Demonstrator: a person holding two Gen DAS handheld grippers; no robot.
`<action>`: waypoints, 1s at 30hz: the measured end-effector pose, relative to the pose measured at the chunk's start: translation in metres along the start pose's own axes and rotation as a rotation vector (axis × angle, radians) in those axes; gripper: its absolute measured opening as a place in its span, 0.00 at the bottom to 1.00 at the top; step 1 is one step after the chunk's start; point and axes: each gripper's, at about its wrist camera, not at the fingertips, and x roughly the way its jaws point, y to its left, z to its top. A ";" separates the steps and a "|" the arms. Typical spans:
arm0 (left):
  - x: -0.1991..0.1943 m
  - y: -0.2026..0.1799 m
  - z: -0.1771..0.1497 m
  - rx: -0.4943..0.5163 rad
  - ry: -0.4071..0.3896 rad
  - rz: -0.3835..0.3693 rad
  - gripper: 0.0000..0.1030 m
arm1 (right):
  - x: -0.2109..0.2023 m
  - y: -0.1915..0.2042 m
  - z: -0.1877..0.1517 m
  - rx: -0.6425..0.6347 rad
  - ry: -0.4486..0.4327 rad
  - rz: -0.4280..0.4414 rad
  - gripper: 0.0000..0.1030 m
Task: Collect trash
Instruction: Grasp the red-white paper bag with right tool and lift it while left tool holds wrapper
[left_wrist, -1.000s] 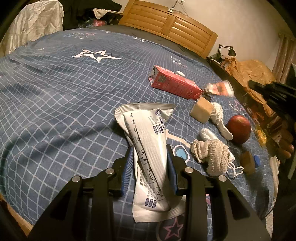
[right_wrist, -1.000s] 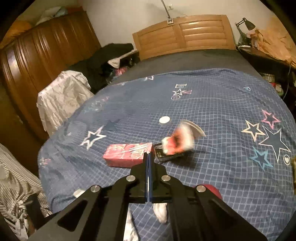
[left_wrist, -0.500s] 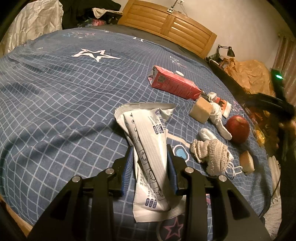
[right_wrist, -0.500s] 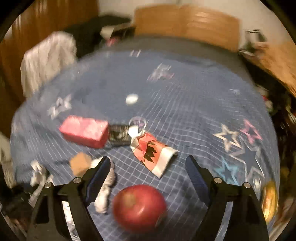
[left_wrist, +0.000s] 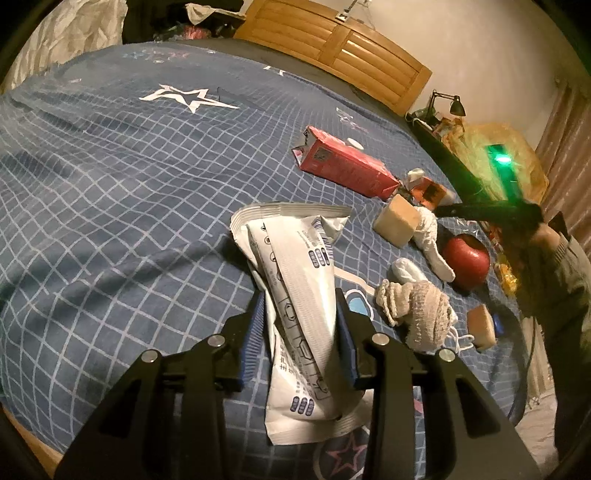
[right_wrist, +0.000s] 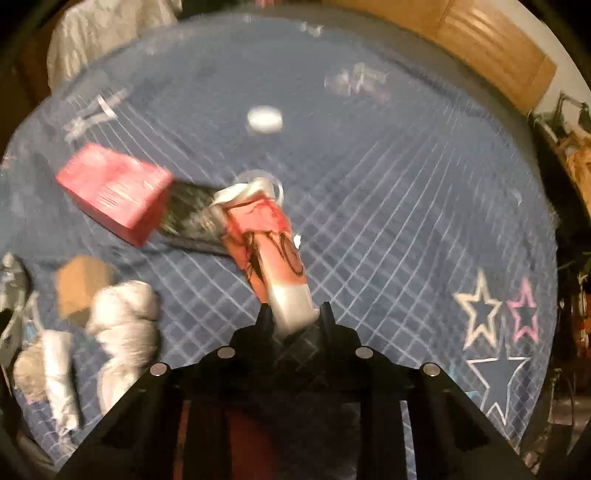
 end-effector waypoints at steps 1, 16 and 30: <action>0.000 0.000 0.000 -0.002 0.000 0.000 0.35 | -0.016 0.002 -0.004 0.008 -0.044 -0.004 0.24; -0.002 -0.012 -0.005 0.015 -0.022 0.057 0.29 | -0.175 0.082 -0.161 0.182 -0.420 0.158 0.01; -0.003 -0.013 -0.008 0.007 -0.030 0.068 0.30 | -0.064 -0.023 -0.068 0.208 -0.266 0.086 0.80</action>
